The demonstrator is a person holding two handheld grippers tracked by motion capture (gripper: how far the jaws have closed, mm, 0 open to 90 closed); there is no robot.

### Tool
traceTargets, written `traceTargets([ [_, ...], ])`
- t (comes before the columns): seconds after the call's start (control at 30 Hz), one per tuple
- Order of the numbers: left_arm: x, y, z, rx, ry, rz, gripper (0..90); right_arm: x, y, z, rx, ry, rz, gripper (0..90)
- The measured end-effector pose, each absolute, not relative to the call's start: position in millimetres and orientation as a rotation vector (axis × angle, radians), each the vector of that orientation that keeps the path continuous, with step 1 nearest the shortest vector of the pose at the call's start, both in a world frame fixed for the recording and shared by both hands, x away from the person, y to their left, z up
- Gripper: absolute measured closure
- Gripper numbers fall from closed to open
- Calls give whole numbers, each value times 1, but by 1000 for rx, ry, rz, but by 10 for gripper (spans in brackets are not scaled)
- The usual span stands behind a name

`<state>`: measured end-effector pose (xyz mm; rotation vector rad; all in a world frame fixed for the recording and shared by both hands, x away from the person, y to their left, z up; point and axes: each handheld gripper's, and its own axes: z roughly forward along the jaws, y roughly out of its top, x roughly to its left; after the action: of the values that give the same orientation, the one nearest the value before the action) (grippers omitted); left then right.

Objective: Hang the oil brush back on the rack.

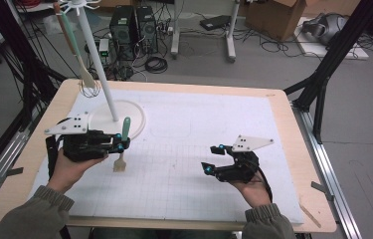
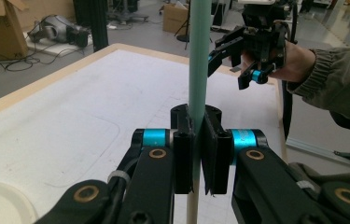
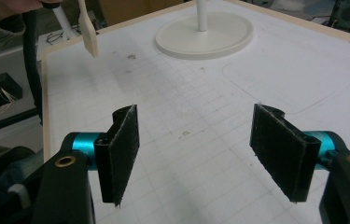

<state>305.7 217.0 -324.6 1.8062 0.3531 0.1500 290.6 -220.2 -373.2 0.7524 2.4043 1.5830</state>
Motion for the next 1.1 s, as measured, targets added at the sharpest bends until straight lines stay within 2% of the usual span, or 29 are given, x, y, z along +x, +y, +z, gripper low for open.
traceTargets([
  [1.1,321,244,-299,1735,395,184,836,285,-248,-396,863,2362,1526,283],
])
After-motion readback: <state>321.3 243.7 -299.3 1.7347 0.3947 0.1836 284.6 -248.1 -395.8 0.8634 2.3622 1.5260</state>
